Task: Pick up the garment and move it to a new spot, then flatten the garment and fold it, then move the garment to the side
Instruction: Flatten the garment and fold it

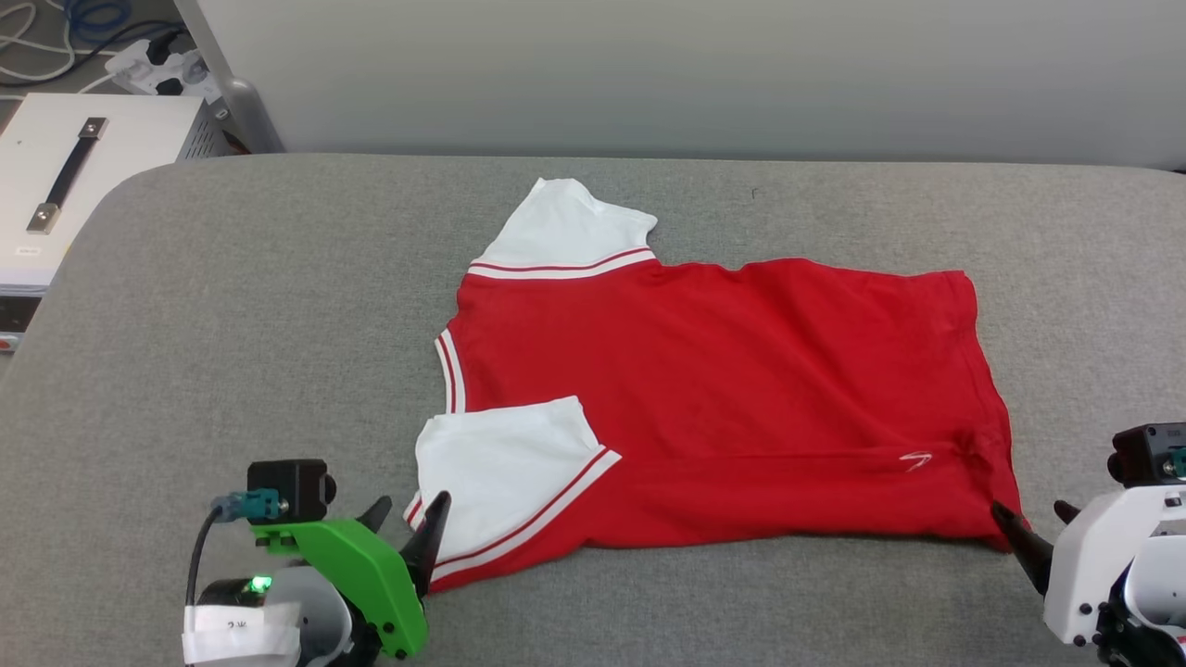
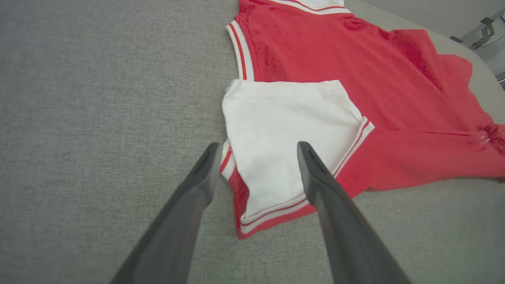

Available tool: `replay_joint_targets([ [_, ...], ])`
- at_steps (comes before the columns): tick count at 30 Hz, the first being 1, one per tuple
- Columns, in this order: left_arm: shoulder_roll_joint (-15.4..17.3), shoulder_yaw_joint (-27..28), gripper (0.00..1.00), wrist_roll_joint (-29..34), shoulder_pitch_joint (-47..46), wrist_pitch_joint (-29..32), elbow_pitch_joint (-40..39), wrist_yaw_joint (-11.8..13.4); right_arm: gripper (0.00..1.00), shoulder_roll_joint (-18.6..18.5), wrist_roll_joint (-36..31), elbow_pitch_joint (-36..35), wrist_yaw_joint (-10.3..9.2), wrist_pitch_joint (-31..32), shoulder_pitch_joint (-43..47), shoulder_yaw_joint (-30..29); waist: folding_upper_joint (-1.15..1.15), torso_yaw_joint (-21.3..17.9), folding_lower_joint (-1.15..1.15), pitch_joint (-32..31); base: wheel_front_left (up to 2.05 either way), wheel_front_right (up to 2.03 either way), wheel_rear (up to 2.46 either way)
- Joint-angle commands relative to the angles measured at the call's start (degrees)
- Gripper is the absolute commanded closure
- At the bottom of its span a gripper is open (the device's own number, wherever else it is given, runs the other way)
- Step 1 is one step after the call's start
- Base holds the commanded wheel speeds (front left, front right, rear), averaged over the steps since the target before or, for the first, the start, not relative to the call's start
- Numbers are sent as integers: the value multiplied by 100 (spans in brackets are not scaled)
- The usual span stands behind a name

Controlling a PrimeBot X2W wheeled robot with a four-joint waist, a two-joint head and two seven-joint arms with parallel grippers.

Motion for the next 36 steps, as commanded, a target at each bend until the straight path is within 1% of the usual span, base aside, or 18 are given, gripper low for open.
replay_joint_targets([
  [1,50,-5,0,-74,84,63,-122,86,0,101,-94,-121,-9,139,81,-69,0,-3,0,20,0,0,0],
  [5,199,-65,0,-37,124,323,-487,290,0,309,-271,-508,-9,469,192,-235,0,-19,0,122,0,0,0],
  [10,379,-287,0,89,57,837,-534,544,0,437,-378,-790,-9,626,195,-334,0,-63,0,273,0,0,0],
  [11,399,-371,0,171,10,1012,-483,722,0,483,-410,-907,-9,676,185,-365,0,-111,0,396,0,0,0],
  [12,396,-391,0,190,-5,1044,-460,752,0,492,-417,-932,-9,687,182,-374,0,-123,0,428,0,0,0],
  [16,334,-428,0,204,-66,1071,-294,765,0,514,-441,-1011,-9,717,168,-403,0,-183,0,581,0,0,0],
  [21,258,-410,0,300,-207,951,63,807,0,515,-453,-1052,-9,707,142,-417,0,-237,0,751,0,0,0],
  [24,174,-434,0,311,-295,905,232,732,0,510,-452,-1063,-9,700,129,-420,0,-250,0,826,0,0,0],
  [28,76,-567,0,280,-377,1040,475,579,0,500,-464,-1054,-9,691,102,-438,0,-257,0,900,0,0,0],
  [29,38,-602,25,241,-383,1101,543,534,0,499,-473,-1044,-9,697,96,-445,0,-257,0,908,0,0,0],
  [30,12,-628,61,215,-388,1144,602,498,0,497,-487,-1033,-9,704,94,-451,0,-257,0,909,0,0,0],
  [31,-12,-665,100,187,-386,1201,677,458,0,488,-519,-1018,-9,710,94,-458,0,-258,0,904,0,0,0],
  [36,-49,-658,100,122,-351,1139,860,351,0,473,-634,-924,-9,695,107,-483,0,-240,0,763,0,0,0],
])
